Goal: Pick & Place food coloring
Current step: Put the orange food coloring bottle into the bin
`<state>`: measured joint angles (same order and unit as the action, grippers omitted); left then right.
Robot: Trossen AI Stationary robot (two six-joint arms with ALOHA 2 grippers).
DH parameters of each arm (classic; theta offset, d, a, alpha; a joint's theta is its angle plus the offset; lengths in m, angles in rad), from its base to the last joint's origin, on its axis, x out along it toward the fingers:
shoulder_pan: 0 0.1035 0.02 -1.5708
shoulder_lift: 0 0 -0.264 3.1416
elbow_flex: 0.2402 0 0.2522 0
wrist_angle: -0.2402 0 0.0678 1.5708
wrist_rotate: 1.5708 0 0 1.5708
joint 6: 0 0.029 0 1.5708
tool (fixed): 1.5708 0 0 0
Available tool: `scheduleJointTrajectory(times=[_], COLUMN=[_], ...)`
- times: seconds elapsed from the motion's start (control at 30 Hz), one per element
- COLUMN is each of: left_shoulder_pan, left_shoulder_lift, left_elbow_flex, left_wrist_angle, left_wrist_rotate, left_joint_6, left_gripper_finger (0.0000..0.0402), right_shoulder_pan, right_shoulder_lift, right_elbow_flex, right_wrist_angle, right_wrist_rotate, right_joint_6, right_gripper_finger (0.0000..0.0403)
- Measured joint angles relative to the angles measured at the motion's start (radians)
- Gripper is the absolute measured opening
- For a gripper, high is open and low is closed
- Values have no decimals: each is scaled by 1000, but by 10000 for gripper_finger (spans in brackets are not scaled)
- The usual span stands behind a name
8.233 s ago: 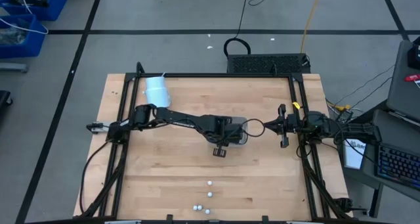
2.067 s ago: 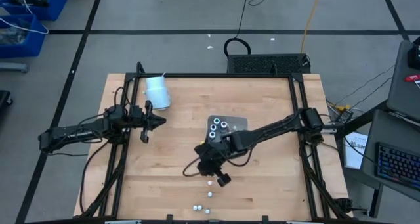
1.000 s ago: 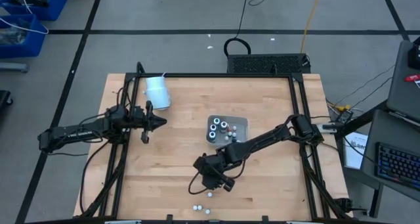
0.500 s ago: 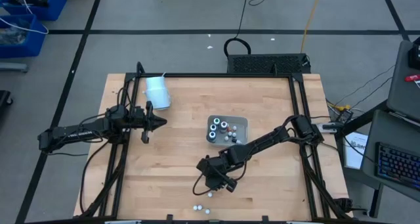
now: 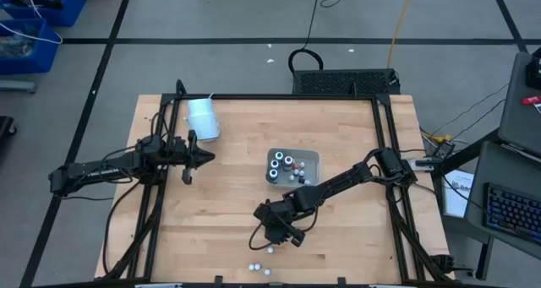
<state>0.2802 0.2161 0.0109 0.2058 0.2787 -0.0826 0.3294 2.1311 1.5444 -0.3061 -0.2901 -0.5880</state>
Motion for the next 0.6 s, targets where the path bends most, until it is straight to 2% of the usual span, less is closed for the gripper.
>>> scheduleJointTrajectory(times=[0.6], left_shoulder_pan=[-1], left_shoulder_lift=[0], left_elbow_flex=[0], left_wrist_angle=[0], left_wrist_rotate=[-1], left_joint_6=[0], left_gripper_finger=[37], right_shoulder_pan=[0], right_shoulder_lift=[12], right_elbow_flex=[0], right_wrist_angle=[32], right_wrist_rotate=[-2], right_joint_6=[27], right_gripper_finger=[75])
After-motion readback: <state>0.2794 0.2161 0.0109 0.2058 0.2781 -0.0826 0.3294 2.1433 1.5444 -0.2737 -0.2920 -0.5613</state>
